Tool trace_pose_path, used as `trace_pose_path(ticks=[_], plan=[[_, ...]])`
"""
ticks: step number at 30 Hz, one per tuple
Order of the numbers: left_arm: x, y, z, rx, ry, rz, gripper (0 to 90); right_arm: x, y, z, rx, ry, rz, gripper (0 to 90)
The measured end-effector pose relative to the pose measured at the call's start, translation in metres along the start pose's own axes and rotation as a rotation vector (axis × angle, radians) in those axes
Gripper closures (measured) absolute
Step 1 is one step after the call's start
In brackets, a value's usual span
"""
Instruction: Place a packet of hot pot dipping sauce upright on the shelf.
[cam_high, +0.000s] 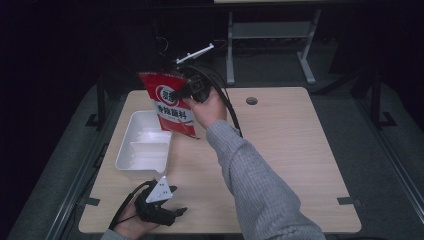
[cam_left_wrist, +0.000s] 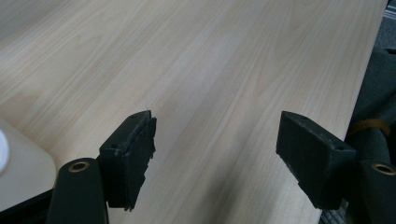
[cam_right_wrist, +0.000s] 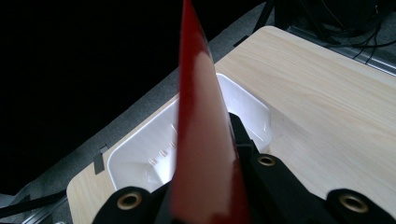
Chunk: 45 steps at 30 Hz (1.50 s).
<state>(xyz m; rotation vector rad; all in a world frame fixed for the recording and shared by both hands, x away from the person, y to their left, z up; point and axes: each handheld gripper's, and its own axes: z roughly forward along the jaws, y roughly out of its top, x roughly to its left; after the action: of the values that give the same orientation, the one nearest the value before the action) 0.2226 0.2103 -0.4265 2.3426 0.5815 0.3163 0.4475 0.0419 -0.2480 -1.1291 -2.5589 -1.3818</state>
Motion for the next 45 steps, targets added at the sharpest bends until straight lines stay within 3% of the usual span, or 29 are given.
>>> trace_pose_path(ticks=[19, 26, 34, 45], plan=[[0.003, -0.005, -0.001, 0.021, 0.019, 0.006, 27.2, 0.007, 0.017, 0.055, 0.008, 0.005, -0.002, 88.8], [0.004, -0.006, -0.002, 0.017, 0.023, 0.002, 26.6, 0.009, 0.020, 0.074, -0.019, 0.019, 0.021, 88.8], [0.005, -0.007, -0.004, 0.017, 0.026, 0.003, 26.2, 0.008, 0.019, 0.091, -0.055, 0.028, 0.056, 88.8], [0.006, -0.008, -0.005, 0.010, 0.034, -0.001, 26.2, 0.007, 0.008, 0.110, -0.075, 0.027, 0.067, 88.7]])
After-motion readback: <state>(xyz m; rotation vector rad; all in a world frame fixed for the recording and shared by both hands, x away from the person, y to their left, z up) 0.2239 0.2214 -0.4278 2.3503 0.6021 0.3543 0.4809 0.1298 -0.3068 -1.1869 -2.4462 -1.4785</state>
